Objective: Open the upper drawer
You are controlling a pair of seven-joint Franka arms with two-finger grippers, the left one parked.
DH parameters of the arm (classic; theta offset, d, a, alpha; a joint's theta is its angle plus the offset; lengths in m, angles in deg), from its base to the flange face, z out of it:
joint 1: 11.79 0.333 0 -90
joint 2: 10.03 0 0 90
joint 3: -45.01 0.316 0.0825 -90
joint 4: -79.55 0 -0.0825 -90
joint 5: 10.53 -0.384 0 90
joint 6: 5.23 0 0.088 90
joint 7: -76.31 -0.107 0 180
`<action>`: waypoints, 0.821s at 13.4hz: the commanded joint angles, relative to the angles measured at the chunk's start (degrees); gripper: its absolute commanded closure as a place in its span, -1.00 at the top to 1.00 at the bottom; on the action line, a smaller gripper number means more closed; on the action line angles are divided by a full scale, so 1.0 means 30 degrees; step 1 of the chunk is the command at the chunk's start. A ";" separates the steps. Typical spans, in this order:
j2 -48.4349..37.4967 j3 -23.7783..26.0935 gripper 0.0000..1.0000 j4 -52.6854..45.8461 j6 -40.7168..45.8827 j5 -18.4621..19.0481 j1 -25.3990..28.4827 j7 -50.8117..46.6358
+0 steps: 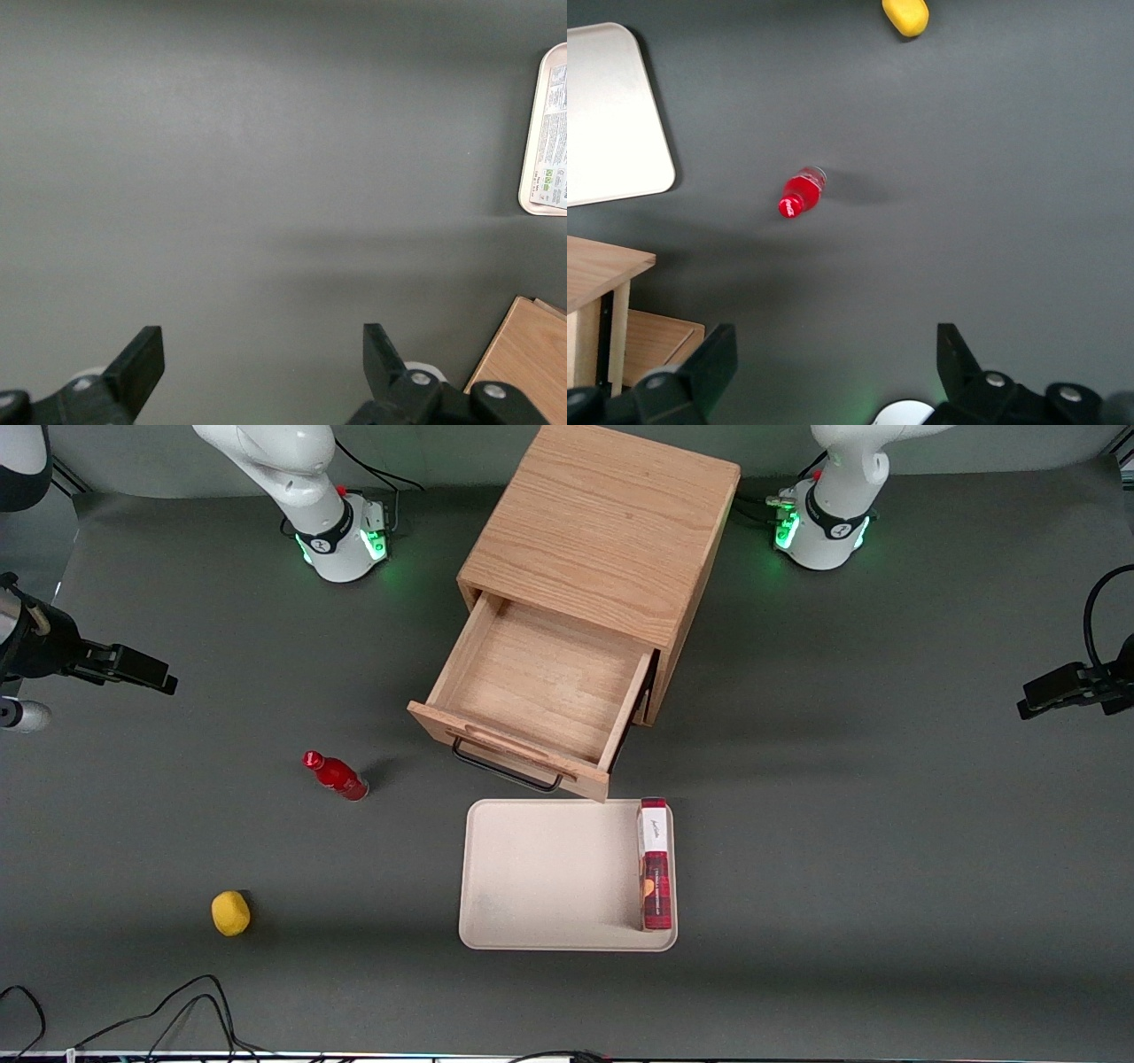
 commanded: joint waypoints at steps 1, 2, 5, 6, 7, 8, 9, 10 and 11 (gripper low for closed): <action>-0.0312 0.0243 1.00 -0.0125 0.0095 -0.0373 0.0007 -0.0472; -0.0314 0.0243 1.00 -0.0124 0.0125 -0.0373 0.0036 -0.0443; -0.0371 -0.2575 1.00 -0.0065 0.0592 -0.0168 0.3271 -0.0414; -0.0575 -0.4802 1.00 -0.0037 0.0710 -0.0197 0.5406 -0.0413; -0.0664 -0.6188 1.00 -0.0036 0.0973 -0.0255 0.6558 -0.0094; -0.0694 -0.6405 1.00 -0.0036 0.1091 -0.0285 0.6715 0.0141; -0.0752 -0.6436 1.00 -0.0007 0.1093 -0.0314 0.6687 0.0172; -0.0753 -0.6436 1.00 0.0022 0.1122 -0.0314 0.6687 0.0172; -0.0782 -0.6436 1.00 0.0022 0.1122 -0.0344 0.6658 0.0172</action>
